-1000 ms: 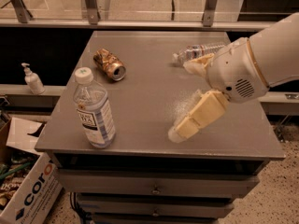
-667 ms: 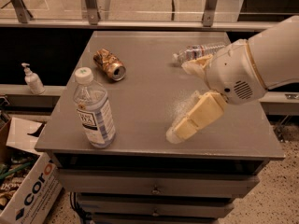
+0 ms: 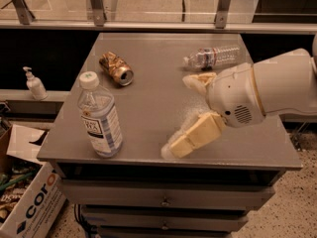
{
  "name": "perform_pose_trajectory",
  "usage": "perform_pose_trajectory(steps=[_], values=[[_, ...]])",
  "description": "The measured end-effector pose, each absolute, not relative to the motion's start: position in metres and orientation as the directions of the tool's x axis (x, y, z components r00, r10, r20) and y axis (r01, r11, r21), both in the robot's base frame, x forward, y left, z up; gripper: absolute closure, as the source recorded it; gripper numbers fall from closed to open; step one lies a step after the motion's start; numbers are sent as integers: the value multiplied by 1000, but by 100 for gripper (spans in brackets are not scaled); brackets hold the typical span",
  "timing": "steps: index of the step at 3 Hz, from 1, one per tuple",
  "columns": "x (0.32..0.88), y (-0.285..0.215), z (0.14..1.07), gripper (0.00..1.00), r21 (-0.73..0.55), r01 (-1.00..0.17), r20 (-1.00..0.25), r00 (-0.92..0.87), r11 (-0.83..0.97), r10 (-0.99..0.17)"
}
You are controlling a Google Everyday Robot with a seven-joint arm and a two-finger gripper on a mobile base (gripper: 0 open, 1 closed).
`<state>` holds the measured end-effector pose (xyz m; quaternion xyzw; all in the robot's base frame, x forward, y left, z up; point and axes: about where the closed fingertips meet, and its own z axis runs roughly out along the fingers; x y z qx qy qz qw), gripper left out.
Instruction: Knock blue plastic bottle over
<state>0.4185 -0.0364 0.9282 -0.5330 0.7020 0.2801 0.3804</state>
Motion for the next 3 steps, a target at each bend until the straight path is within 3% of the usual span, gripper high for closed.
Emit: perform_pose_trajectory(steps=[3], values=[[452,61,910,0,-148,-950,-924,34,275,-380]])
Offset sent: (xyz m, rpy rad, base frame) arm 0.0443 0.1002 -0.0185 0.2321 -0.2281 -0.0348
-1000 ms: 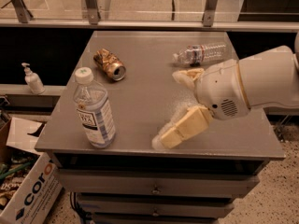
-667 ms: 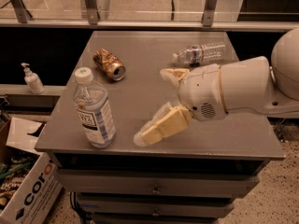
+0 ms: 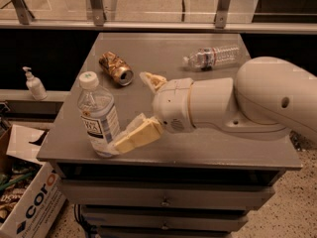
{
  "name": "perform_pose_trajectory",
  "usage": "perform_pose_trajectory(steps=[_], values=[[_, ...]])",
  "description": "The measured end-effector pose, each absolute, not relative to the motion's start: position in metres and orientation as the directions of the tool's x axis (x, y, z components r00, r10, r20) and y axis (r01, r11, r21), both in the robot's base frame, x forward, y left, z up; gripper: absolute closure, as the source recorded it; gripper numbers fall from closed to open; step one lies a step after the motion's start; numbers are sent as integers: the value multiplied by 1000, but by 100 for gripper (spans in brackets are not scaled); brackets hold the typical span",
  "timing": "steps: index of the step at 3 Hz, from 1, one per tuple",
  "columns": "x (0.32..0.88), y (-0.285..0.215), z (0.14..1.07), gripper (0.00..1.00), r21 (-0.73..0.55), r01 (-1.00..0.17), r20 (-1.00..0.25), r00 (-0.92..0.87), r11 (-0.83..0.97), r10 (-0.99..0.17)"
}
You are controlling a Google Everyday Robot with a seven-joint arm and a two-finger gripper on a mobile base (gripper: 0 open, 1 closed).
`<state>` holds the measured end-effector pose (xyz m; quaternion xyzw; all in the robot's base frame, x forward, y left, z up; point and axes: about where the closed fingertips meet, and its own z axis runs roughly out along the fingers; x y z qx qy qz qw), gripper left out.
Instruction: Knock blue plastic bottle over
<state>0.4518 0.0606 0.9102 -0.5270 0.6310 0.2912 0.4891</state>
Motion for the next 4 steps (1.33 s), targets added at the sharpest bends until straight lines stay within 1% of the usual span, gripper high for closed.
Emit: perform_pose_trajectory(steps=[1,2,3,4], values=[[456,88,898,0,-171,-957,-923,72,235,-379],[457,109,885,0,-162,-967,-922,77,198,-380],[457,120,877,18,-158,-973,-922,83,170,-378],[456,125,874,41,-153,-975,-924,85,159,-372]])
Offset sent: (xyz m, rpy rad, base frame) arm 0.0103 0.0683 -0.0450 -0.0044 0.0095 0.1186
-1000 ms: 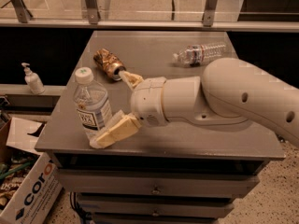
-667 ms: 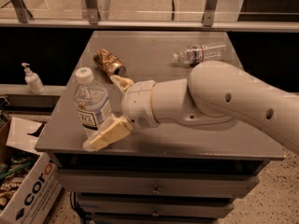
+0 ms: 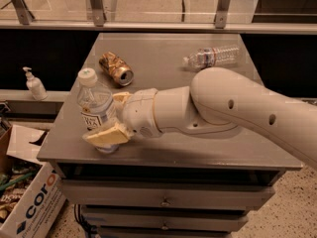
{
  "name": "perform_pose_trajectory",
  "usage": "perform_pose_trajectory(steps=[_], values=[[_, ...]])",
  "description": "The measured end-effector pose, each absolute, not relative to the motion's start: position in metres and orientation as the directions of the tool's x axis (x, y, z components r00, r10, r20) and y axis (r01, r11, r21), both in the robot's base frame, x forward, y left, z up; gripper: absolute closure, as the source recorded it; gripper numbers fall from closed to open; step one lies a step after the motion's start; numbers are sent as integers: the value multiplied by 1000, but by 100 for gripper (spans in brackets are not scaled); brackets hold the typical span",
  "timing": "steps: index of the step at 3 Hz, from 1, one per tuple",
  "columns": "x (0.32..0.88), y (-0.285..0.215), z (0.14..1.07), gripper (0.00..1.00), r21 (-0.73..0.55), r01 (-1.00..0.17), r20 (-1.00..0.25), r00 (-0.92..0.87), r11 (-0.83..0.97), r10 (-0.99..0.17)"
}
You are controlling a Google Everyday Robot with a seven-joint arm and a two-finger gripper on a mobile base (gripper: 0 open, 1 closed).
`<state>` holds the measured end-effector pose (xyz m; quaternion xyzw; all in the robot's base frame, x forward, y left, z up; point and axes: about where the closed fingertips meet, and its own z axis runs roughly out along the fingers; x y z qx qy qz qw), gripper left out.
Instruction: Knock blue plastic bottle over
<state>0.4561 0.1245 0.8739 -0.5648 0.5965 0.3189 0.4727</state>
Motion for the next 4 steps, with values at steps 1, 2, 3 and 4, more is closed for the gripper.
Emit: perform_pose_trajectory(steps=[1,2,3,4], values=[[461,116,876,65,-116,-976,-942,49,185,-331],[477,81,884,87,-48,-966,-962,-24,255,-272],[493,32,898,100,-42,-947,-961,-49,317,-274],[503,-9,908,100,-90,-931,-933,-44,353,-356]])
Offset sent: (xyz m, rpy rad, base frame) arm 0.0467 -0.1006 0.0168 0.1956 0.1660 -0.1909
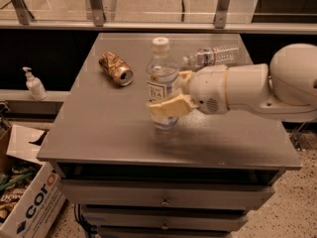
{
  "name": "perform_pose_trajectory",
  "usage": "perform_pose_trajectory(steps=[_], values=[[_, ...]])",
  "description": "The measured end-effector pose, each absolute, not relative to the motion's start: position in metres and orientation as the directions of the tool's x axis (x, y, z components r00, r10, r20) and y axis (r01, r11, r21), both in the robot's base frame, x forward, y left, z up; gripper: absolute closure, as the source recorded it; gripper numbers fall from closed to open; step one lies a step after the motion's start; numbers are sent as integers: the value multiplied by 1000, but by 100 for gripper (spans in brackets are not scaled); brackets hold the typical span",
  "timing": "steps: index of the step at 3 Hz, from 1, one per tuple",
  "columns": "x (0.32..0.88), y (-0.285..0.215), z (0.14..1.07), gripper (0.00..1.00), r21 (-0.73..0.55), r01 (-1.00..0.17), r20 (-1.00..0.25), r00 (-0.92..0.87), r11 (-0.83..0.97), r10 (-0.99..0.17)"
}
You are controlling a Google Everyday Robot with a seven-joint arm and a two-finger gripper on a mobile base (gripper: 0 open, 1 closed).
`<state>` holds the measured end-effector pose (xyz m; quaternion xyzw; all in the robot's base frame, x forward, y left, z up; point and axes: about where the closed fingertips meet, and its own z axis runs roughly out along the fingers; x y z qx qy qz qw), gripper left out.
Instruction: Knock blue plastic bottle over
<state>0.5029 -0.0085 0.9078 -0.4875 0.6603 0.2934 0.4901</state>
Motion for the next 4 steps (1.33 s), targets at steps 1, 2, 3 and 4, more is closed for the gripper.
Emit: perform_pose_trajectory(steps=[1,2,3,4], values=[[510,-41,904,100,-176,-916,-862,-34,360,-506],[514,-62,894,100,-254,-906,-764,-27,339,-645],[515,-78,882,100,-320,-900,-651,-16,294,-759],[517,-100,880,100,-371,-892,-557,-10,260,-831]])
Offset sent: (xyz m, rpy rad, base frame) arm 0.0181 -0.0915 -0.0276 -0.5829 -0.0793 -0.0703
